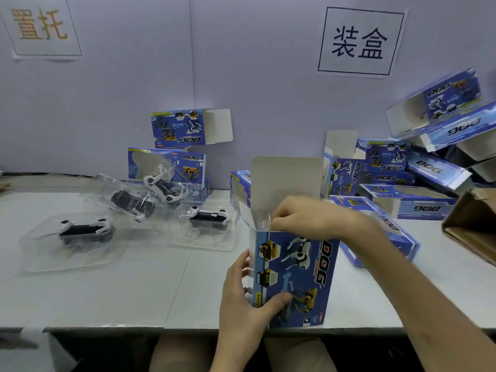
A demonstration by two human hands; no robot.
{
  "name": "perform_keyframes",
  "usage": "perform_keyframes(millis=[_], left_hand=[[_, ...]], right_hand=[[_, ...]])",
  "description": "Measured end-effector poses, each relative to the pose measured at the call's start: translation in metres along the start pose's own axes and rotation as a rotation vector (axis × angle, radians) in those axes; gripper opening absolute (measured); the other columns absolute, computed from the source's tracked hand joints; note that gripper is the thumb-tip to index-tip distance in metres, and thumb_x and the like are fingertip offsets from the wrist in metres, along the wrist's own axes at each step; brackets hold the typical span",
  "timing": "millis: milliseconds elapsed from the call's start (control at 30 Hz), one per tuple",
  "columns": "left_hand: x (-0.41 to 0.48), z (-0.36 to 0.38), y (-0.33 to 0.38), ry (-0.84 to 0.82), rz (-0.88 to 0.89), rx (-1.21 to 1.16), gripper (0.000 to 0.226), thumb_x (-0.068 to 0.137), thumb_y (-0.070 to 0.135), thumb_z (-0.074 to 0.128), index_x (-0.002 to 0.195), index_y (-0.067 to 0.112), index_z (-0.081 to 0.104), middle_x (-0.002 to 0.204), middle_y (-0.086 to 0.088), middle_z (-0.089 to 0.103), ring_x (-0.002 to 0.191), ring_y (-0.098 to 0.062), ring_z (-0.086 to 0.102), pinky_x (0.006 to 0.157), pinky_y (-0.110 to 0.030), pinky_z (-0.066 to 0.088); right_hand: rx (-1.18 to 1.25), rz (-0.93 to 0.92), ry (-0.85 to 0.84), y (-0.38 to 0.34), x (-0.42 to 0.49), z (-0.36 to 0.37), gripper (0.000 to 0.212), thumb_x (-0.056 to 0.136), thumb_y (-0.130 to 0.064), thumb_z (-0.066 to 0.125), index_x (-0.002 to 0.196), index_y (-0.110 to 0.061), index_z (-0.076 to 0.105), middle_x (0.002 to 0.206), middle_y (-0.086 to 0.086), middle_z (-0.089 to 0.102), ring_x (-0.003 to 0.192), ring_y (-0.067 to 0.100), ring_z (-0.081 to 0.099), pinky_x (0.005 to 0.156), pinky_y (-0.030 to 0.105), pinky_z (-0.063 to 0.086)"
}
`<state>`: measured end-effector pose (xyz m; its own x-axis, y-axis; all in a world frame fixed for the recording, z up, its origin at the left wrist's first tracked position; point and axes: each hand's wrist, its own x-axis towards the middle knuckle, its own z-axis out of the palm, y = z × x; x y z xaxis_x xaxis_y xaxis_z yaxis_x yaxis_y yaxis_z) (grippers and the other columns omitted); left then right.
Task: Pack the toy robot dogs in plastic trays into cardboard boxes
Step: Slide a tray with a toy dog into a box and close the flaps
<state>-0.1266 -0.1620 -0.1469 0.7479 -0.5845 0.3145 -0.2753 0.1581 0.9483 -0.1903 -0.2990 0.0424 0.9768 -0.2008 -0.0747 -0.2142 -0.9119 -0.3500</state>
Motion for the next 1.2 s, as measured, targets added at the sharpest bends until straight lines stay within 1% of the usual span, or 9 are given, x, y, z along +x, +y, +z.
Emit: perform_keyframes(millis=[167,300,367,500,667,800,933,1067,1200], left_hand=[[-0.005,-0.002,0.005,-0.022,0.061,0.026,0.096,0.061,0.052,0.089,0.140,0.048,0.033,0.137,0.020,0.048,0.129,-0.008,0.049,0.098,-0.034,0.052],[0.003,-0.005,0.040,0.214,0.346,-0.010,0.076,0.080,0.050,0.069,0.147,0.037,0.036,0.149,0.022,0.043,0.137,-0.001,0.040,0.103,-0.020,0.040],[0.011,-0.005,0.061,0.206,0.469,-0.021,0.063,0.088,0.045,0.060,0.146,0.029,0.044,0.150,0.018,0.044,0.140,-0.004,0.038,0.107,-0.017,0.037],[0.027,-0.003,0.077,0.081,0.570,0.092,0.036,0.093,0.035,0.057,0.123,0.018,0.067,0.128,0.017,0.064,0.130,-0.006,0.052,0.105,-0.021,0.041],[0.043,-0.001,0.073,0.163,0.702,0.200,0.025,0.094,0.030,0.056,0.085,0.011,0.070,0.091,0.008,0.068,0.097,-0.012,0.063,0.084,-0.032,0.050],[0.047,-0.003,0.085,0.137,0.725,0.310,0.020,0.094,0.034,0.053,0.092,0.023,0.070,0.084,0.022,0.062,0.086,-0.007,0.058,0.075,-0.041,0.046],[0.045,-0.012,0.101,-0.019,0.712,0.608,0.036,0.099,0.042,0.042,0.130,0.041,0.061,0.082,0.018,0.056,0.086,-0.007,0.048,0.080,-0.032,0.036],[0.034,-0.003,0.126,-0.067,0.724,1.082,0.046,0.096,0.062,0.030,0.124,0.047,0.064,0.078,0.013,0.043,0.081,-0.012,0.044,0.081,-0.033,0.035],[0.024,0.002,0.136,-0.119,0.698,1.254,0.059,0.090,0.072,0.021,0.118,0.046,0.066,0.084,0.010,0.049,0.085,-0.015,0.047,0.078,-0.033,0.037]], right_hand=[[0.093,0.000,-0.010,0.004,0.001,0.003,0.041,0.100,-0.033,0.050,0.076,-0.002,0.061,0.071,0.018,0.058,0.059,0.015,0.049,0.064,0.033,0.040],[0.078,0.004,-0.017,0.005,0.004,0.005,0.038,0.100,-0.033,0.050,0.068,-0.016,0.061,0.058,-0.007,0.055,0.052,0.007,0.048,0.060,0.025,0.038],[0.098,0.008,-0.018,0.004,0.004,0.004,0.037,0.099,-0.029,0.051,0.065,-0.018,0.060,0.055,-0.009,0.055,0.051,0.005,0.048,0.060,0.025,0.038],[0.112,-0.003,-0.002,0.002,0.001,0.003,0.040,0.098,-0.022,0.052,0.058,-0.020,0.054,0.046,-0.012,0.046,0.042,0.001,0.039,0.054,0.022,0.031],[0.131,-0.007,-0.023,0.000,-0.003,0.003,0.037,0.100,-0.025,0.051,0.067,-0.011,0.063,0.056,-0.007,0.044,0.051,0.007,0.038,0.058,0.025,0.034],[0.210,-0.040,-0.031,0.001,-0.015,-0.008,0.031,0.102,-0.018,0.048,0.079,-0.009,0.065,0.068,0.001,0.053,0.061,0.012,0.047,0.064,0.027,0.040],[0.468,-0.174,0.310,0.012,-0.052,-0.013,0.026,0.103,-0.011,0.045,0.097,-0.010,0.070,0.089,0.003,0.070,0.085,0.014,0.067,0.082,0.021,0.054],[0.749,-0.090,0.929,0.033,-0.083,0.024,0.020,0.096,-0.009,0.055,0.101,-0.019,0.072,0.094,-0.004,0.073,0.095,0.011,0.068,0.082,0.018,0.050],[0.953,0.069,1.068,0.039,-0.082,0.069,0.028,0.102,-0.009,0.048,0.106,-0.025,0.071,0.100,-0.013,0.074,0.097,0.003,0.067,0.079,0.019,0.050]])
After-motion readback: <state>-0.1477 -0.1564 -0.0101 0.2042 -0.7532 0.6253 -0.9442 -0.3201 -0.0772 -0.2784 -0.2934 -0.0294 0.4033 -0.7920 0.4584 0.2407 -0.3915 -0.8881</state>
